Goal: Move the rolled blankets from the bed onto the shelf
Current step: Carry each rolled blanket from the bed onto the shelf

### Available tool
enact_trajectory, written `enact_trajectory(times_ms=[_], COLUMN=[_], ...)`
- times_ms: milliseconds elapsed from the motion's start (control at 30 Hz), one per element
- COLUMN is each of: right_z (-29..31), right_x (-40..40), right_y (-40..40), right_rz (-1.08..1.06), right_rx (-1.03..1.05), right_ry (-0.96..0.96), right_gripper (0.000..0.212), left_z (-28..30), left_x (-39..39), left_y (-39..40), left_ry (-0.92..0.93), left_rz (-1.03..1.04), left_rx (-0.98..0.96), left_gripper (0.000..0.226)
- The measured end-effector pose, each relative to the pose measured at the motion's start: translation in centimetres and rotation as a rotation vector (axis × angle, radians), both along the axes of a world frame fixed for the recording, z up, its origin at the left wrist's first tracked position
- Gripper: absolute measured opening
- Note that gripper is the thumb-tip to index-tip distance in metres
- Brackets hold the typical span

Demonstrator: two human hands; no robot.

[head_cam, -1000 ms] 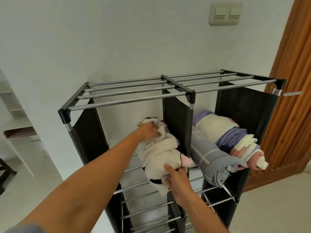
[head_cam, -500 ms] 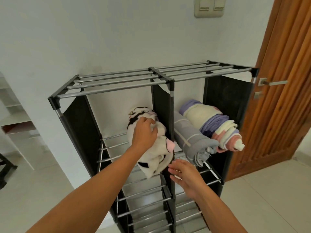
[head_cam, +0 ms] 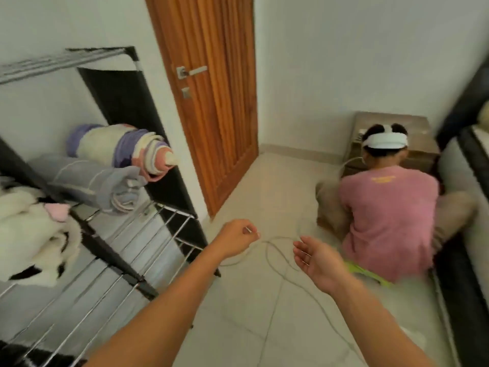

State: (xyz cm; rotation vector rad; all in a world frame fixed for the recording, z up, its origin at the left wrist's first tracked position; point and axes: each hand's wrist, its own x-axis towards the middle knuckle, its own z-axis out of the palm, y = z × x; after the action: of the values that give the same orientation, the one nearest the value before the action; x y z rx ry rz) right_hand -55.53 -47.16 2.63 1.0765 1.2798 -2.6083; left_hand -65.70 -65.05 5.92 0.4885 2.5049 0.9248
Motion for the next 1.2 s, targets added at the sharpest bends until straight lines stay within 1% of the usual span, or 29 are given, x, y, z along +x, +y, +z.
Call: enact_trajectory(times_ms=[100, 167, 233, 367, 500, 667, 767, 833, 900, 1033, 1100, 1133, 1167, 1200], right_z=[-0.8, -1.2, -1.2, -0.2, -0.3, -1.4, -3.3, -4.9, -6.5, -8.1, -9.0, -9.3, -10.2, -10.7], right_x=[9.3, 15.8, 22.0, 33.1, 41.4, 48.5, 52.1, 54.8, 57.6, 64.7, 68.6, 70.4, 72.2, 73.4], right_y=[5.3, 8.0, 10.3, 13.9, 16.0, 20.1, 24.6, 28.2, 31.4, 35.2, 35.6, 35.4, 34.8, 34.0], right_rz=[-0.284, -0.443, -0.622, -0.955, -1.196, -1.341, -1.403, -1.425, -1.450, -1.521, -1.540, -1.552, -1.554, -1.551], right_rx=[-0.005, 0.001, 0.005, -0.005, -0.021, -0.029, -0.040, -0.039, -0.026, 0.101, 0.211, 0.241, 0.232, 0.192], right_ry=[-0.052, -0.091, -0.118, -0.080, -0.070, -0.090, -0.105, -0.125, -0.185, -0.360, -0.577, -0.697, -0.801, -0.886], right_gripper=[0.009, 0.008, 0.007, 0.012, 0.013, 0.012, 0.017, 0.016, 0.013, 0.018, 0.011, 0.014, 0.027, 0.036], left_z=[-1.8, -2.3, -2.5, -2.1, -1.8, -3.1, -4.4, -5.5, -6.8, -8.6, -9.6, -10.1, -10.5, -10.9], left_x=[4.4, 8.1, 12.1, 20.4, 28.9, 37.6, 41.8, 44.7, 47.9, 56.2, 60.4, 62.3, 64.2, 66.0], left_y=[8.3, 13.4, 18.2, 27.0, 34.1, 41.3, 46.0, 49.6, 53.3, 57.7, 58.7, 59.1, 59.7, 60.4], left_ry=[-0.129, -0.167, -0.198, -0.233, -0.356, -0.497, -0.565, -0.595, -0.621, -0.655, -0.639, -0.600, -0.539, -0.468], left_rz=[-0.203, -0.339, -0.475, -0.720, -0.888, -0.977, -0.984, -0.965, -0.978, -1.048, -1.110, -1.161, -1.227, -1.300], left_rx=[0.047, 0.078, 0.104, 0.103, 0.092, 0.013, -0.046, -0.074, -0.125, -0.256, -0.327, -0.332, -0.320, -0.308], left_gripper=[0.009, 0.013, 0.011, 0.009, 0.010, 0.009, 0.009, 0.009, 0.009, 0.013, 0.013, 0.012, 0.013, 0.015])
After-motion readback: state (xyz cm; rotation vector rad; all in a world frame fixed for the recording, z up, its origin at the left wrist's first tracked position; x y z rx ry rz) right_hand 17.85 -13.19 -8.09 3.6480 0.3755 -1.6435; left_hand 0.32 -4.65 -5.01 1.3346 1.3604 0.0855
